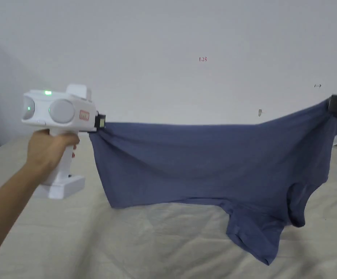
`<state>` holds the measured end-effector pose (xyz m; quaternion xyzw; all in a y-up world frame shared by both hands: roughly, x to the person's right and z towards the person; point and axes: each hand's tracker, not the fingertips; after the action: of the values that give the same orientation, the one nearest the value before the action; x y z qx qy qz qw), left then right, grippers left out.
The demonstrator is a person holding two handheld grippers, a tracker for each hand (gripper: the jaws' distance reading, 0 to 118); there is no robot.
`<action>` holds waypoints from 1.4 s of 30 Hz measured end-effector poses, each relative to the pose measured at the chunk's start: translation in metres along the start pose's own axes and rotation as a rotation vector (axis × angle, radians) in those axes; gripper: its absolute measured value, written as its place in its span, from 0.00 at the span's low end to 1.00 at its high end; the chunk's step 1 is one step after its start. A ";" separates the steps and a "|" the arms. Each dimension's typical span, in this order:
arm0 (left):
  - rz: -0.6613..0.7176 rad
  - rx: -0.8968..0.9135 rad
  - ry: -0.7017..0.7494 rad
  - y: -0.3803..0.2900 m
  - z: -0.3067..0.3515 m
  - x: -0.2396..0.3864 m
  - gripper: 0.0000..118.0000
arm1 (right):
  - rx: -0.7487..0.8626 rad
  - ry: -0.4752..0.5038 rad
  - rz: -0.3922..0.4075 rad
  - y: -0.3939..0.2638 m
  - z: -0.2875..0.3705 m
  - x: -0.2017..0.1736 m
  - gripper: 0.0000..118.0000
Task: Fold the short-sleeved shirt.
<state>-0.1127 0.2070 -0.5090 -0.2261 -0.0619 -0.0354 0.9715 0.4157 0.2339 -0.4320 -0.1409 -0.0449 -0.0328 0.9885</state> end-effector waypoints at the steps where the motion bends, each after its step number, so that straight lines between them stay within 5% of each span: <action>1: 0.005 -0.010 -0.002 -0.015 -0.002 0.000 0.02 | -0.006 0.004 -0.009 -0.014 -0.002 0.004 0.01; 14: 0.032 -0.231 -0.059 -0.209 0.035 -0.003 0.02 | -0.223 0.056 -0.067 -0.183 0.074 0.016 0.01; 17: 0.042 -0.279 -0.069 -0.249 0.048 -0.003 0.02 | -0.288 0.076 -0.152 -0.219 0.101 0.021 0.01; 23: 0.033 -0.339 -0.076 -0.311 0.085 0.001 0.02 | -0.352 0.058 -0.195 -0.275 0.153 0.033 0.01; 42: 0.022 -0.489 -0.047 -0.398 0.118 0.000 0.02 | -0.626 -0.005 -0.175 -0.388 0.200 0.027 0.01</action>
<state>-0.1634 -0.0966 -0.2310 -0.4561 -0.0719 -0.0333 0.8864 0.3968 -0.0835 -0.1310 -0.4338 -0.0470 -0.1297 0.8904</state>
